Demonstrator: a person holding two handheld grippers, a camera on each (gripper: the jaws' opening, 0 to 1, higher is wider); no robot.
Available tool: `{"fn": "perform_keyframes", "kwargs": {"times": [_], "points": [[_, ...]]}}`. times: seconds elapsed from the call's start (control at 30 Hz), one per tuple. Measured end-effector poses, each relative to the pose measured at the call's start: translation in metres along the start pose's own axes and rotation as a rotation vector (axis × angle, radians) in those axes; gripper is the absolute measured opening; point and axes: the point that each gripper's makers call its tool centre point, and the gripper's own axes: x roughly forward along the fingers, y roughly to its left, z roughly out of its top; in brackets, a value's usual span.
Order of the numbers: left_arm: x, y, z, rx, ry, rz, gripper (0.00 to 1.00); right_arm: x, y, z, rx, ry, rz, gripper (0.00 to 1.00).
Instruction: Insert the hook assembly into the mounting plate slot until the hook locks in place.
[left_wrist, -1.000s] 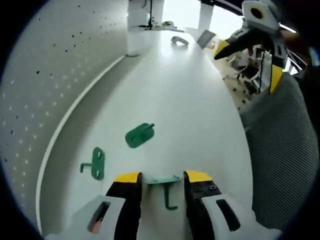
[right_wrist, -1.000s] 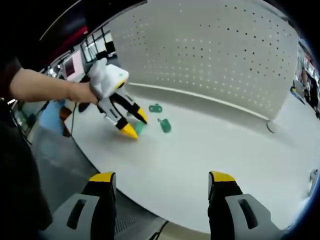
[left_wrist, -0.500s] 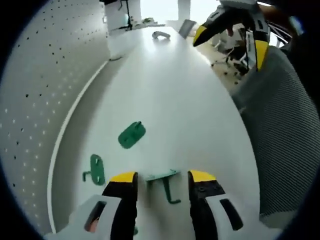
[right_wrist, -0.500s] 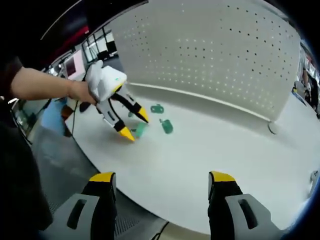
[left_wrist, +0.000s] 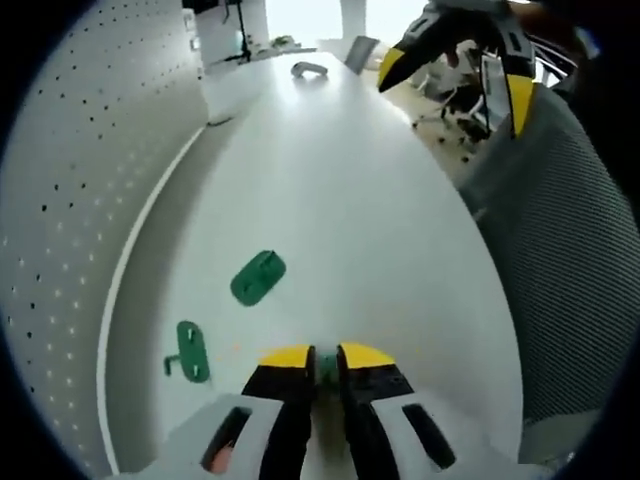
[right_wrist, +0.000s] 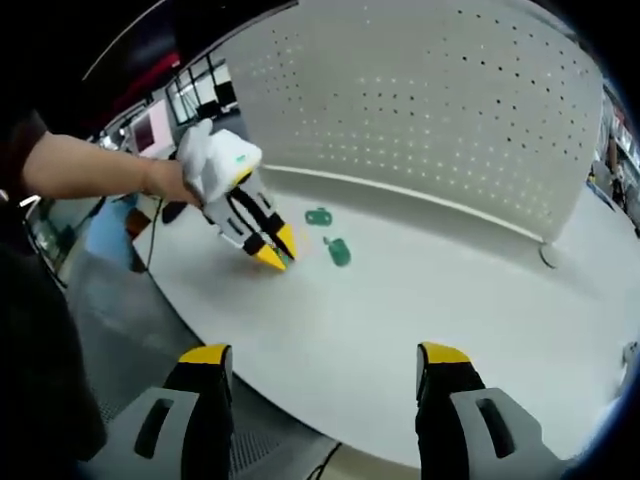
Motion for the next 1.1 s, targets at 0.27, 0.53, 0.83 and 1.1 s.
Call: {"fn": "perform_keyframes", "kwargs": {"times": [0.27,0.53,0.83,1.1], "points": [[-0.005,0.011,-0.002,-0.087,-0.012,0.029,0.04,0.002,0.003,0.002,-0.005,-0.001,0.008,0.75],[-0.009,0.014,-0.007,-0.108,0.005,0.052,0.03,0.001,0.002,0.002,-0.007,-0.002,0.000,0.75],[-0.019,0.020,0.006,-0.182,-0.051,0.085,0.02,0.001,0.003,0.003,-0.011,-0.007,-0.002,0.75],[-0.023,0.014,0.011,-0.238,-0.060,0.103,0.02,0.001,0.006,0.007,-0.018,-0.015,0.002,0.75]]}}
